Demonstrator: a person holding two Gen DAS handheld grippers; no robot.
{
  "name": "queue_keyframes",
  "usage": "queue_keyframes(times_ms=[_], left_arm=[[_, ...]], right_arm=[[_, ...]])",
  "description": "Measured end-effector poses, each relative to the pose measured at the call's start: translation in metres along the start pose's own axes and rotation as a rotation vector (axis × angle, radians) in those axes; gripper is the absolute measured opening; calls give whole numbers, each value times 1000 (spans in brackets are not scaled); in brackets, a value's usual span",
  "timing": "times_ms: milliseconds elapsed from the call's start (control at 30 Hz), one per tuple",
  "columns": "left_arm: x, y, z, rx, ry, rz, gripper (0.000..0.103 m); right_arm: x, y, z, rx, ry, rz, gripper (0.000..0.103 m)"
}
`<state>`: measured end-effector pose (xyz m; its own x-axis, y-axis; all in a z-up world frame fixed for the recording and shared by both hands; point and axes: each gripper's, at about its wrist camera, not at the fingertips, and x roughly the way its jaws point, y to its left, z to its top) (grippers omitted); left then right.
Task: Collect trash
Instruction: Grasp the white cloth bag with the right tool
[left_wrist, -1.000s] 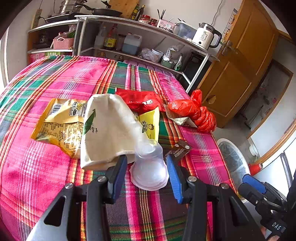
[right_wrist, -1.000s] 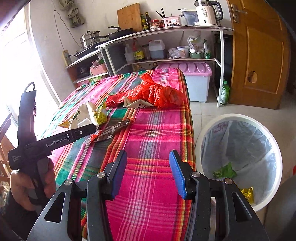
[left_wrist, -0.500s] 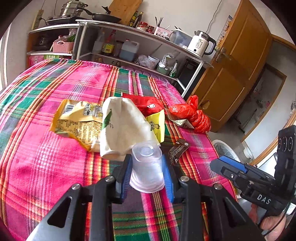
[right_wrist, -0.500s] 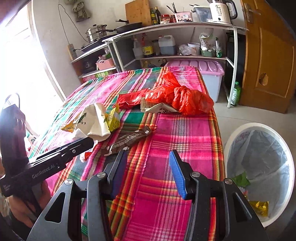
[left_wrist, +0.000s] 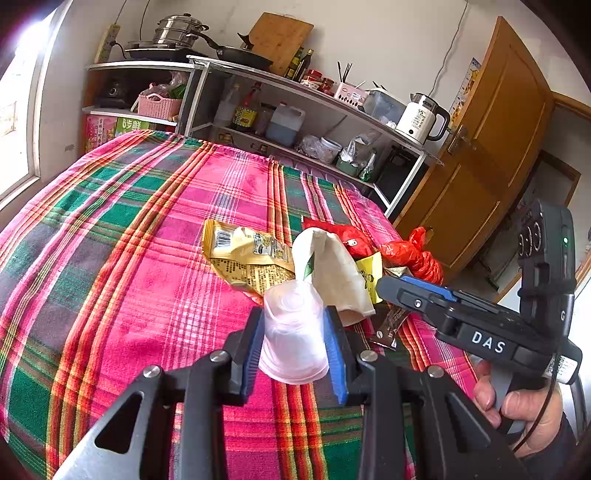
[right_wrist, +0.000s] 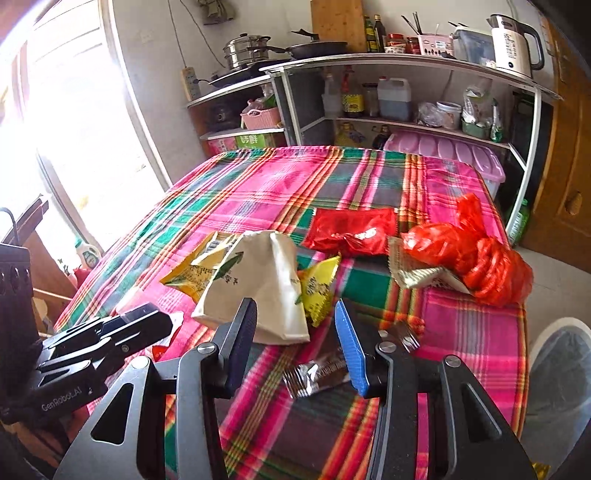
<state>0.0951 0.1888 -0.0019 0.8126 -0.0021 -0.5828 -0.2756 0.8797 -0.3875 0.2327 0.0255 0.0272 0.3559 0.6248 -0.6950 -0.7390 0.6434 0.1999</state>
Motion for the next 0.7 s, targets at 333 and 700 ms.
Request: queue_keyframes(times_ms=[333,700], left_arm=[[2,14,-3,-19,8,-13,34],[0,15,-3,-16,9,-4,34]], right_arm=[[39,8,14,-53,51,-9,42],[41,17,7,-68,68,-2,16]])
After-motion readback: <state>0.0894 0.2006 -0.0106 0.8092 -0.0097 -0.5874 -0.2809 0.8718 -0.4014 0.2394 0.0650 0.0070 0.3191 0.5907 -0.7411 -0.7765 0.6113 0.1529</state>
